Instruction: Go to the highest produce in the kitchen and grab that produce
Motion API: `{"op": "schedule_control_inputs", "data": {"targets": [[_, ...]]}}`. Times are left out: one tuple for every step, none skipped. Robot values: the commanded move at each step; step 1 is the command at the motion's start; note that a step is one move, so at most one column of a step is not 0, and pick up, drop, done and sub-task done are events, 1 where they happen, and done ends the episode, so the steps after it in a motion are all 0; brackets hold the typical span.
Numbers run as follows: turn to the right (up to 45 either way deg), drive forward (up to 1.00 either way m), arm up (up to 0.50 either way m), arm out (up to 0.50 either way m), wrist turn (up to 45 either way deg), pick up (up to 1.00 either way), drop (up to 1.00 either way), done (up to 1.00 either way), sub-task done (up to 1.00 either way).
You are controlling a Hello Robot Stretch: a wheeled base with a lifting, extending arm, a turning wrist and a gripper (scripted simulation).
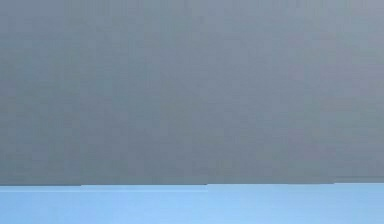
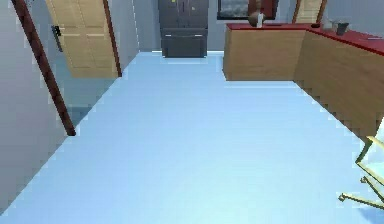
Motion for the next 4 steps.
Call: {"op": "schedule_control_inputs", "data": {"targets": [[-45.0,0.00,0.00,0.00,0.0,0.00,0.00,0.00,0.00],[-45.0,0.00,0.00,0.00,0.0,0.00,0.00,0.00,0.00],[-6.0,0.00,0.00,0.00,0.0,0.00,0.00,0.00,0.00],[-3.0,0.00,0.00,0.00,0.0,0.00,0.00,0.00,0.00]]}}
